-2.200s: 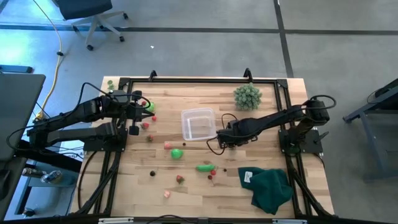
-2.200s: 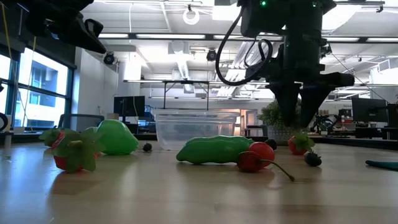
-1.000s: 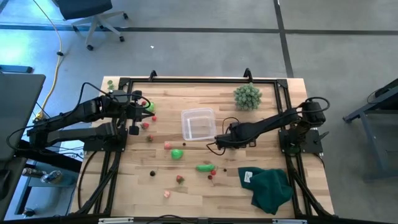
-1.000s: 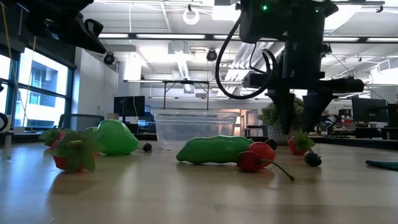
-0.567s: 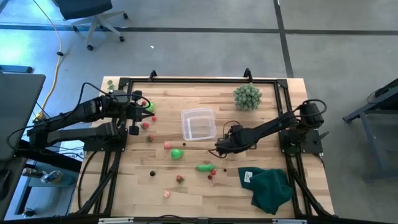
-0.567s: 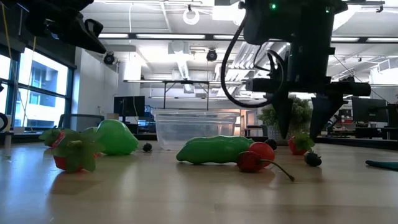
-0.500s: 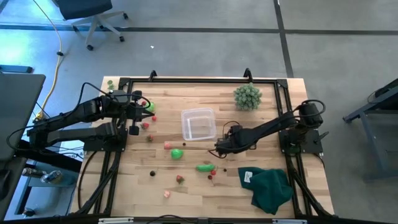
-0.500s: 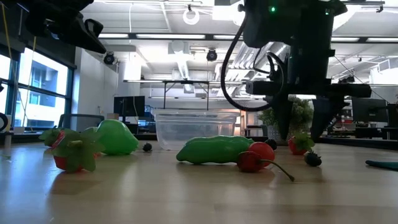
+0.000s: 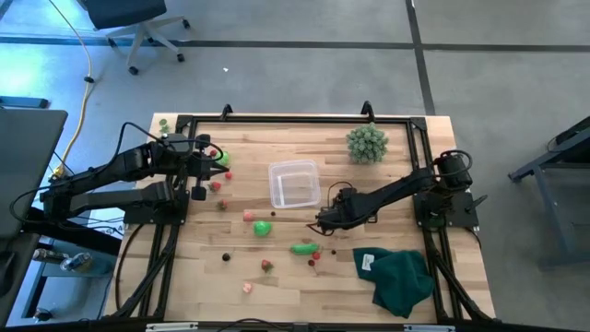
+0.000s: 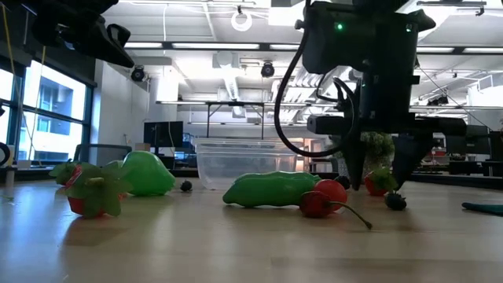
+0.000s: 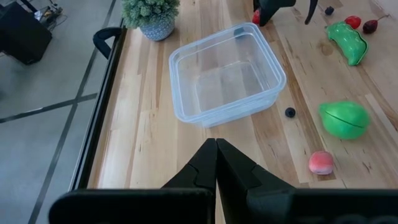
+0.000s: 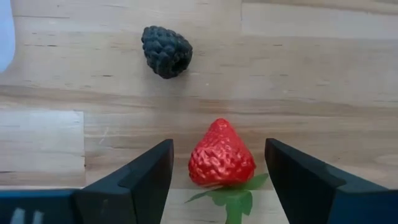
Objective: Pick and placing Produce into tupperware
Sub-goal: Put the strawberry into the transparent bin
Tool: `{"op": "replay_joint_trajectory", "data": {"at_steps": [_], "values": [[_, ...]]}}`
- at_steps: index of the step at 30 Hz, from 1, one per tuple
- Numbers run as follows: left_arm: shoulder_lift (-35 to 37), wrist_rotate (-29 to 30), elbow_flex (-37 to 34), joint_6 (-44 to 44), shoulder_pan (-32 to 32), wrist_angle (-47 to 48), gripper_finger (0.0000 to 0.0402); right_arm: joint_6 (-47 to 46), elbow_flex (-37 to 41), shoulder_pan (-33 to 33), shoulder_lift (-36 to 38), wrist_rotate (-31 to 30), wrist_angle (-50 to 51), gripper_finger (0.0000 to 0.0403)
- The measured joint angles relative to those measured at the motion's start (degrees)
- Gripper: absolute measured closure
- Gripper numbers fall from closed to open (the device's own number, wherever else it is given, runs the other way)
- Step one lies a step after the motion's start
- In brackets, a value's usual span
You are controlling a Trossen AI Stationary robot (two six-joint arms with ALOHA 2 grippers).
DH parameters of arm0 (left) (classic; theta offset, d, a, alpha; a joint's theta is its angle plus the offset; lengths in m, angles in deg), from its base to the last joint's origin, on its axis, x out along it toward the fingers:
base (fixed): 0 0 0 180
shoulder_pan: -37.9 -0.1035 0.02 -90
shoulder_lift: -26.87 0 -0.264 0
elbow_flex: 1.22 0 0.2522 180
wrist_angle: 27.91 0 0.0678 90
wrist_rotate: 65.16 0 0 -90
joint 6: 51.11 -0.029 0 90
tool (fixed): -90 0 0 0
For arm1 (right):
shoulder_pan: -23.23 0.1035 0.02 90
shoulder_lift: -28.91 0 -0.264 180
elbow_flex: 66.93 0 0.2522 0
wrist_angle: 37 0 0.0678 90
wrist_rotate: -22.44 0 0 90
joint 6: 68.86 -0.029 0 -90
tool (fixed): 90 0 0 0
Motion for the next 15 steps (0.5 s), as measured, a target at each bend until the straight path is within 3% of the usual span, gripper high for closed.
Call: {"op": "replay_joint_trajectory", "data": {"at_steps": [15], "values": [[0.0,0.0,0.0,0.0,0.0,0.0,0.0401,-0.3,0.0,0.0,0.0,0.0,-0.4,0.0223]]}}
